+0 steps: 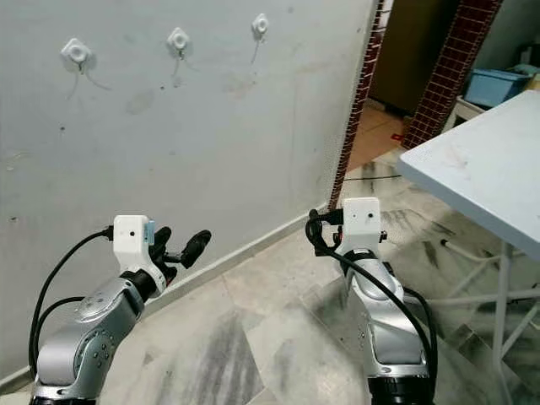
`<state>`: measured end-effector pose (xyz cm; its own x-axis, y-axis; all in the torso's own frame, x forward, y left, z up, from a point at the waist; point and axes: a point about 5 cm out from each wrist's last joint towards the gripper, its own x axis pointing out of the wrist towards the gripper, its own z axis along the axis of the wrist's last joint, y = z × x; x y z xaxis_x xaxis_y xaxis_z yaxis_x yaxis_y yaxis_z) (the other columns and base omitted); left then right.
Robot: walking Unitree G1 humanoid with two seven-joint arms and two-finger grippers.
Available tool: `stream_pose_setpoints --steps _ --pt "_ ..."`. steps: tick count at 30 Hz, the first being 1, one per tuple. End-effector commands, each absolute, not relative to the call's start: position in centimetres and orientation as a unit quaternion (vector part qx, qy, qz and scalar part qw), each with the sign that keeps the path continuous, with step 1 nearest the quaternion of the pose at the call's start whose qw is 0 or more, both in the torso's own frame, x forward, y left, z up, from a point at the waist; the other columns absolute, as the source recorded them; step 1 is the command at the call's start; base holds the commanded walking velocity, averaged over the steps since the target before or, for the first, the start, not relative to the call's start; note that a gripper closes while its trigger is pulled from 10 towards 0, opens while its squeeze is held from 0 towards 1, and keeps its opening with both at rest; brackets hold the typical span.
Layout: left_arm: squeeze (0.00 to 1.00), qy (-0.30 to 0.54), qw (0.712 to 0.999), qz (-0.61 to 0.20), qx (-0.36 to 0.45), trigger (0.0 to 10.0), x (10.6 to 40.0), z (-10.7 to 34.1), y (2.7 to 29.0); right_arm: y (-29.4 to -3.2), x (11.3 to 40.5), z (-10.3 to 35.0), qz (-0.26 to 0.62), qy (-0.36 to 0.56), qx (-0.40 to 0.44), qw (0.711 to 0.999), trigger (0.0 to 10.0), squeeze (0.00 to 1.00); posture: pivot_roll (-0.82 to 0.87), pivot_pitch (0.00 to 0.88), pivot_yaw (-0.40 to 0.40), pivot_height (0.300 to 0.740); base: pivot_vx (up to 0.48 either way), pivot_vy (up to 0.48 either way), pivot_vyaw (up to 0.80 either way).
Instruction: Hang keys on a hook
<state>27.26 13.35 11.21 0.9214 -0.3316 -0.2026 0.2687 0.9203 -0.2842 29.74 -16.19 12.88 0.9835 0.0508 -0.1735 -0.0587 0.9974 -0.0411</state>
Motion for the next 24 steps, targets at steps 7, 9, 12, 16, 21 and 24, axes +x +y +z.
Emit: stream_pose_setpoints --steps 7,9,12,16,21,24 --pt "0.00 0.118 0.972 -0.160 -0.122 10.0 27.16 11.48 13.31 -16.34 29.77 12.97 0.027 0.082 -0.034 0.996 10.0 0.00 -0.02 0.000 0.000 0.740 0.000 -0.339 0.00" --pt "0.00 0.118 0.972 -0.161 -0.122 10.0 27.18 11.46 13.30 -16.32 29.80 12.93 0.027 0.082 -0.034 0.996 10.0 0.00 -0.01 0.000 0.002 0.740 0.000 -0.343 0.00" --pt "0.00 0.117 0.972 -0.162 -0.121 10.0 27.20 11.52 13.29 -16.22 29.86 12.97 0.028 0.081 -0.034 0.996 10.0 0.00 -0.01 0.000 0.002 0.740 0.000 -0.345 0.00" --pt "0.00 0.117 0.972 -0.163 -0.121 10.0 27.19 11.52 13.30 -16.25 29.82 12.90 0.027 0.082 -0.036 0.996 10.0 0.00 -0.01 0.000 0.002 0.740 0.000 -0.345 0.00" --pt "0.00 0.118 0.972 -0.162 -0.122 10.0 27.14 11.47 13.34 -16.55 29.70 12.80 0.023 0.081 -0.043 0.996 10.0 0.00 -0.01 0.000 0.003 0.740 0.000 -0.347 0.00" --pt "0.00 0.119 0.972 -0.162 -0.122 10.0 27.14 11.46 13.35 -16.66 29.71 12.76 0.021 0.082 -0.044 0.995 10.0 0.00 -0.01 0.000 0.003 0.740 0.000 -0.349 0.00"
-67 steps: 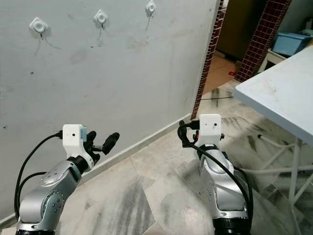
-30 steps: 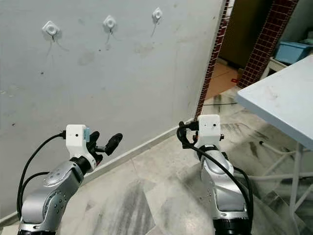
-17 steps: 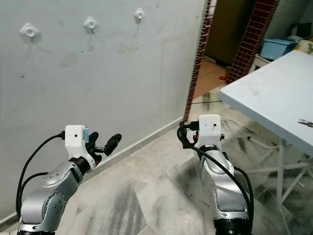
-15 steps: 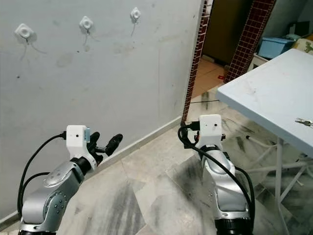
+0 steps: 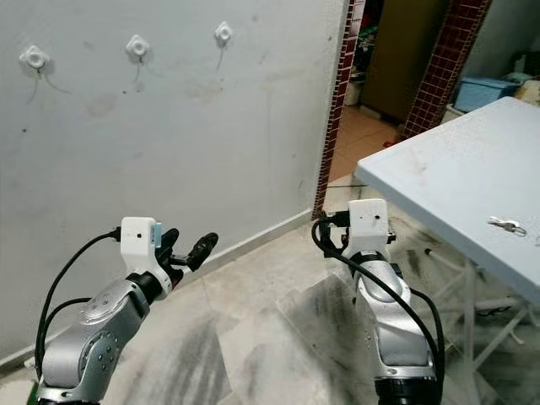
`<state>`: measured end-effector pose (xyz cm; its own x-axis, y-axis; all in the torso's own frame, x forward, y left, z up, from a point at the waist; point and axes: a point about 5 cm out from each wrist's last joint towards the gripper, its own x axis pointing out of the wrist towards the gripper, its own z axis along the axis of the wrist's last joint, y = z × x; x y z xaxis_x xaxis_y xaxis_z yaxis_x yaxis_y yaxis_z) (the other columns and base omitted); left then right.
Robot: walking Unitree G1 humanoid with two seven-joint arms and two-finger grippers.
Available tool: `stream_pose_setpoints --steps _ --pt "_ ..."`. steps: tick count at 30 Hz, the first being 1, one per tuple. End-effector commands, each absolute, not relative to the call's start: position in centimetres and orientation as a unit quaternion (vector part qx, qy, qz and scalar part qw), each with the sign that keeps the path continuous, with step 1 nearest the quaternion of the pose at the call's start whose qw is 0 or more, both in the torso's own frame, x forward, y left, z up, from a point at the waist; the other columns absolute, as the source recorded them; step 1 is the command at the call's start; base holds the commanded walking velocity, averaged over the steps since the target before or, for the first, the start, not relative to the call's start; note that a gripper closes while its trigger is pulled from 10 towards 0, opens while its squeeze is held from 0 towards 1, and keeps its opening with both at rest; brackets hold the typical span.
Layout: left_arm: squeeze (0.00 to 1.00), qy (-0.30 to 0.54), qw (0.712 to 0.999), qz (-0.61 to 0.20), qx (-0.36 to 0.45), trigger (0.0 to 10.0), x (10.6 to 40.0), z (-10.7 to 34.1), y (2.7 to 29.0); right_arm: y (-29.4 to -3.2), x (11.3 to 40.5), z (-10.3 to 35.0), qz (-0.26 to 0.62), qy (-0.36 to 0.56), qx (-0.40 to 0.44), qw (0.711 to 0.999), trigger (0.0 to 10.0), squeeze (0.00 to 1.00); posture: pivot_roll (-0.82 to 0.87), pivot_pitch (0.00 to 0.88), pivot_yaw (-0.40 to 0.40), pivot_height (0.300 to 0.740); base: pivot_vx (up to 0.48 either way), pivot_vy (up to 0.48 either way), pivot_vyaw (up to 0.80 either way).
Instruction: Hang keys on a hook
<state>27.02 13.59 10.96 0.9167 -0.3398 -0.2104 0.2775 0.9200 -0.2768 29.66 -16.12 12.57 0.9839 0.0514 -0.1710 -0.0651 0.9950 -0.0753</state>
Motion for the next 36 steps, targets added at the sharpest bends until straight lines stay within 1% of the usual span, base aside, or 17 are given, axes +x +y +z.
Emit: stream_pose_setpoints --steps 1,13,36 --pt "0.00 0.119 0.972 -0.162 -0.122 10.0 27.13 11.46 13.35 -16.68 29.72 12.80 0.021 0.081 -0.044 0.995 10.0 0.00 -0.01 0.000 0.003 0.740 0.000 -0.349 0.00" --pt "0.00 0.119 0.973 -0.158 -0.120 10.0 27.19 11.42 13.40 -16.46 29.74 12.90 0.026 0.080 -0.045 0.995 10.0 0.00 -0.02 0.000 -0.001 0.740 0.000 -0.328 0.00" --pt "0.00 0.114 0.974 -0.144 -0.135 10.0 27.83 11.88 13.86 -16.24 30.02 13.19 0.027 0.079 -0.042 0.996 10.0 0.00 -0.02 0.004 -0.006 0.740 0.000 0.000 0.00"
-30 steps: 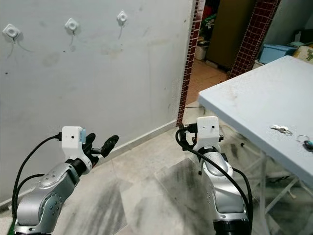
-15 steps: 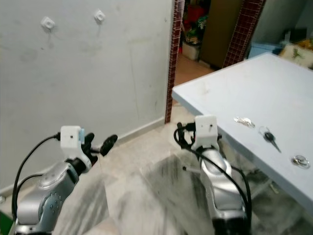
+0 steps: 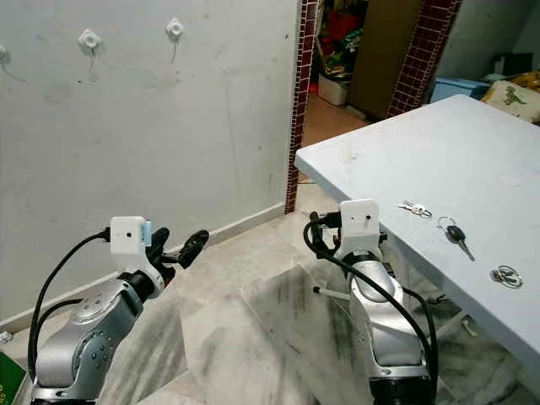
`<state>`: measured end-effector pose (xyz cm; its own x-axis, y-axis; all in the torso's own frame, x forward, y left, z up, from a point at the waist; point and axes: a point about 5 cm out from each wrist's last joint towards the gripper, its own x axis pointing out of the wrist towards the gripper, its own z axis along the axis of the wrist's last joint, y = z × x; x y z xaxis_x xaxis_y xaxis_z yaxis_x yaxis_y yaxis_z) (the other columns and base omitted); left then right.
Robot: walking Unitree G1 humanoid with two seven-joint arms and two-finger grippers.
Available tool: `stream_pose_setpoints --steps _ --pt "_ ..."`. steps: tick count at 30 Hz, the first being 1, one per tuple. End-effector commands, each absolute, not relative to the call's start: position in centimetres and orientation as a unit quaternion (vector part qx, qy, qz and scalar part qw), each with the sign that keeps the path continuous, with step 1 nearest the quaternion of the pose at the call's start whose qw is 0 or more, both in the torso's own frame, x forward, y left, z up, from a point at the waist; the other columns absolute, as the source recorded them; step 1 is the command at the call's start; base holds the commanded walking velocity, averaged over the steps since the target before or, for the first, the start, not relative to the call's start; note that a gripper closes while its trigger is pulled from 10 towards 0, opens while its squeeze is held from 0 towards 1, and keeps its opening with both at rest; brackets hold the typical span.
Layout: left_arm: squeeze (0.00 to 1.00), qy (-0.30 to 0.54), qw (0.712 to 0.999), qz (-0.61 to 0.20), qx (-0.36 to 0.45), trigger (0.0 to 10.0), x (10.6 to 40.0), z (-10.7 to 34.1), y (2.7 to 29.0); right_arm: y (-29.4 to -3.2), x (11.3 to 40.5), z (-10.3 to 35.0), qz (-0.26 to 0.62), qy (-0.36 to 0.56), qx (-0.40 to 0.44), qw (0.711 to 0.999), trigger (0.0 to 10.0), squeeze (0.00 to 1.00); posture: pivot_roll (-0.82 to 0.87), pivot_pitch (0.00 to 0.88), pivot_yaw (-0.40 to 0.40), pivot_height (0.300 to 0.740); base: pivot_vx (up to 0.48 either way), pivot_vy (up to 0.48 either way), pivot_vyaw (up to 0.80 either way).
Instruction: Hang keys on a hook
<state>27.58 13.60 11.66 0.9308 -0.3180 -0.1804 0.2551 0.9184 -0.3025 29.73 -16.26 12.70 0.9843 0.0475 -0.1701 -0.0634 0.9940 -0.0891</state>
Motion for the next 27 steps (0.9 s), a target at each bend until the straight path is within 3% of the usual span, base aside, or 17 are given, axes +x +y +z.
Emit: stream_pose_setpoints --steps 1,27 --pt "0.00 0.114 0.974 -0.140 -0.136 10.0 27.9 11.9 14.0 -16.3 30.0 13.2 0.025 0.082 -0.037 0.996 10.0 0.00 -0.02 0.007 -0.005 0.740 0.000 0.000 -0.77" --pt "0.00 0.118 0.972 -0.157 -0.127 10.0 28.7 12.0 13.2 -15.7 30.1 14.8 0.021 0.054 -0.049 0.997 10.0 0.00 -0.03 0.000 0.011 0.740 0.000 0.000 -0.77"
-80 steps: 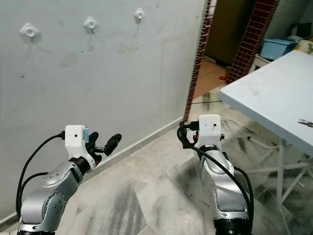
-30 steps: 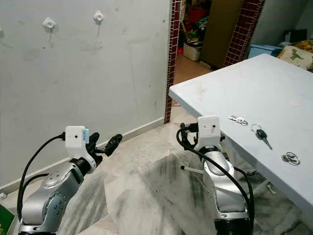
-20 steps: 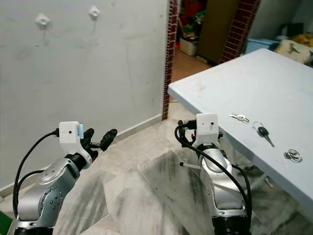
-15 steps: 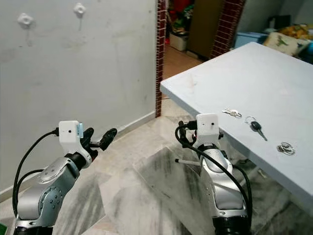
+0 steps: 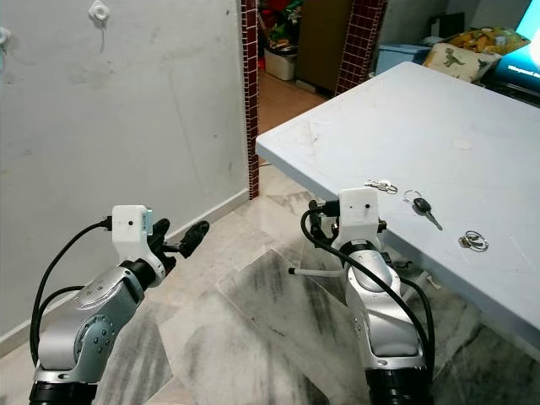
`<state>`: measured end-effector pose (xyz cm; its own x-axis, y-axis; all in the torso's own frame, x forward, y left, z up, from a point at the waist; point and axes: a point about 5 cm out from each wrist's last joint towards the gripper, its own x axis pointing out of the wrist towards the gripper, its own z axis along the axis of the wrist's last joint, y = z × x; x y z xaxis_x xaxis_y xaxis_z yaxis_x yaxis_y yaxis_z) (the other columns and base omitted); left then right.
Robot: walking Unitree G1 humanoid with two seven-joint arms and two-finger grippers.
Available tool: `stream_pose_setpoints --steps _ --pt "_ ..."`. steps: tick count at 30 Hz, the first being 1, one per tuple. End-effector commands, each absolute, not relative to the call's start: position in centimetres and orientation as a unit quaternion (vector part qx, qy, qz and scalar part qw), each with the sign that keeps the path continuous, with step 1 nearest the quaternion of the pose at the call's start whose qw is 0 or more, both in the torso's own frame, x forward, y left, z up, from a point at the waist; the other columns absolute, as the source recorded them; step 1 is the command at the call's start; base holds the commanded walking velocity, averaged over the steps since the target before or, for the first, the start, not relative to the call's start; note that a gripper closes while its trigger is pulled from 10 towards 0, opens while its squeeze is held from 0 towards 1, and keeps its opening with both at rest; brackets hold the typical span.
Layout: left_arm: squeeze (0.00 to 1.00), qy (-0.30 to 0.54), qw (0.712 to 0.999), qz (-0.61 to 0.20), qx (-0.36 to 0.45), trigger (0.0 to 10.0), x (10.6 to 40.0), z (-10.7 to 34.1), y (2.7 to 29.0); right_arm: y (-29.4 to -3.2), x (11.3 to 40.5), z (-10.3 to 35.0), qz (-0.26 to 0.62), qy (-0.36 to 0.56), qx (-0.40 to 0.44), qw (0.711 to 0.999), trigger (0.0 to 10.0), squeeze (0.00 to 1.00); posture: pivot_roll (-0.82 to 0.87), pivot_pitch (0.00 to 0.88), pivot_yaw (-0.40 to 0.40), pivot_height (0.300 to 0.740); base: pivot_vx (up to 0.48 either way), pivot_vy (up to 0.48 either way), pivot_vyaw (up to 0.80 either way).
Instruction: Hang keys on a hook
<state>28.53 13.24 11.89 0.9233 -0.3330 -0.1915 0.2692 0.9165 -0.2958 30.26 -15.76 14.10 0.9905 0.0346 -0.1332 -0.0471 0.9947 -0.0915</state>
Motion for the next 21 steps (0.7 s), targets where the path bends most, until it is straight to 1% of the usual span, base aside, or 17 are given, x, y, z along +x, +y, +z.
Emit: stream_pose_setpoints --steps 1,9,21 --pt "0.00 0.118 0.972 -0.158 -0.127 10.0 28.72 12.00 13.16 -15.70 30.13 14.78 0.021 0.055 -0.049 0.997 10.0 0.00 -0.03 0.000 0.011 0.740 0.000 0.000 -0.77" --pt "0.00 0.122 0.971 -0.161 -0.127 10.0 28.61 11.91 13.05 -15.71 30.14 14.74 0.020 0.056 -0.049 0.997 10.0 0.00 -0.03 0.000 0.011 0.740 0.000 0.030 -0.77" --pt "0.00 0.125 0.971 -0.162 -0.126 10.0 28.48 11.76 12.96 -15.75 30.11 14.40 0.018 0.061 -0.048 0.997 10.0 0.00 -0.03 0.000 0.013 0.740 0.000 0.288 -0.77"
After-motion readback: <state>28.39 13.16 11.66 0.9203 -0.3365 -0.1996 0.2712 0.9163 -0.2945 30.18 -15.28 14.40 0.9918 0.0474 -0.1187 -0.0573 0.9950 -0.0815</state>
